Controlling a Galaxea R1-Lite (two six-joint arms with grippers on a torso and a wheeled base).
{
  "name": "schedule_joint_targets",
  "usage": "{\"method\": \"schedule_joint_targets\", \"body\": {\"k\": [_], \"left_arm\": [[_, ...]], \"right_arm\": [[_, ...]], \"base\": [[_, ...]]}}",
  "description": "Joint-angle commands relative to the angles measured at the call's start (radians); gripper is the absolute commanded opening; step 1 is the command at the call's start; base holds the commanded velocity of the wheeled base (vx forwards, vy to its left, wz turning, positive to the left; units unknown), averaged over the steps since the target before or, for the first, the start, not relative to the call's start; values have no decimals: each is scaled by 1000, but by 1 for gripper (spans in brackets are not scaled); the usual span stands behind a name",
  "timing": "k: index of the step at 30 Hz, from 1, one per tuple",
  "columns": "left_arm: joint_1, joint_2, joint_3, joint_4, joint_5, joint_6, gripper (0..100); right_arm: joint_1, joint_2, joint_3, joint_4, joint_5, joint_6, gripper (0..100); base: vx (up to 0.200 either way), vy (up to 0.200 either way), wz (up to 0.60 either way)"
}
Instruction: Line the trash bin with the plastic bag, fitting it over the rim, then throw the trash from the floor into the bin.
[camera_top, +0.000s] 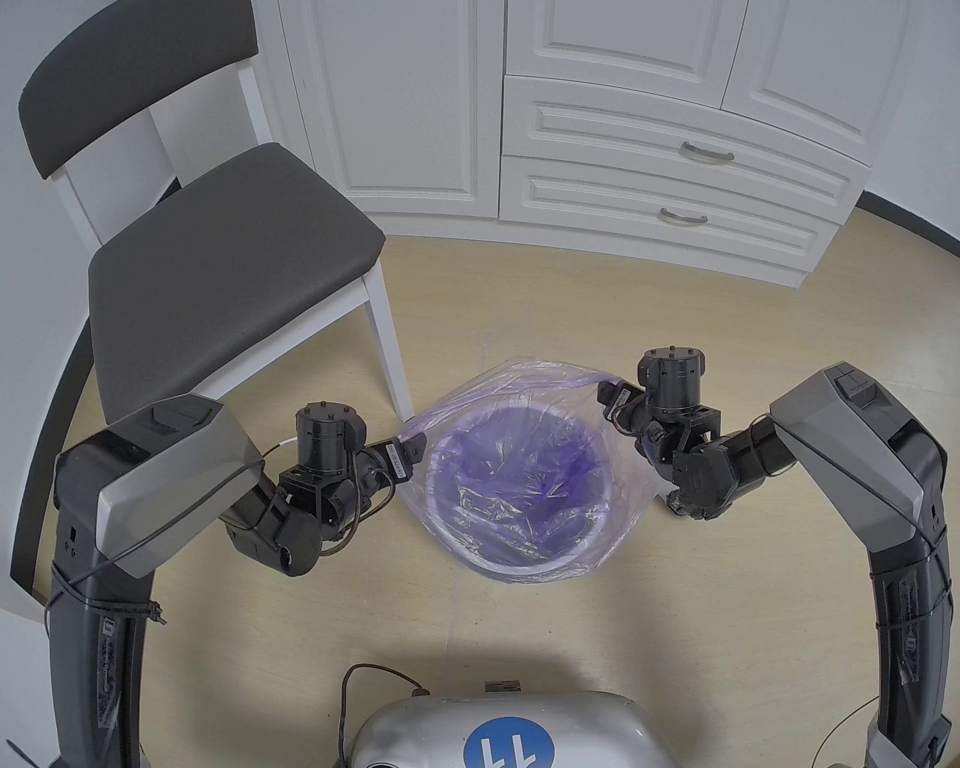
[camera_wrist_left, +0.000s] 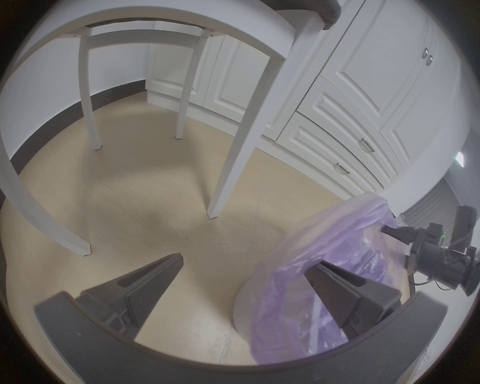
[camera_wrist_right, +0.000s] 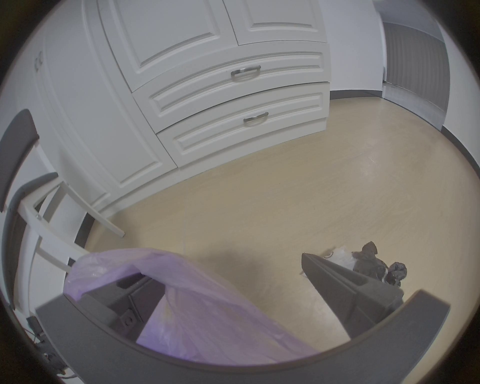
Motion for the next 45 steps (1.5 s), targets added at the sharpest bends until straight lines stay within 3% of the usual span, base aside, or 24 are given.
{"method": "schedule_joint_targets", "body": {"k": [1, 26, 41, 45], "left_arm": [[-3, 63, -71, 2, 47, -17, 100], [8, 150, -205, 28, 87, -53, 100], [12, 120, -191, 151, 88, -49, 100], [25, 3, -119, 209, 84, 0, 100]], "right_arm": [[-19, 27, -13, -40, 8, 3, 100], [-37, 246, -171, -76, 13, 43, 100], [-40, 248, -173, -75, 13, 43, 100], [-39, 171, -137, -30, 2, 33, 100]], "base": [[0, 0, 0], [0, 0, 0], [0, 0, 0], [0, 0, 0]]}}
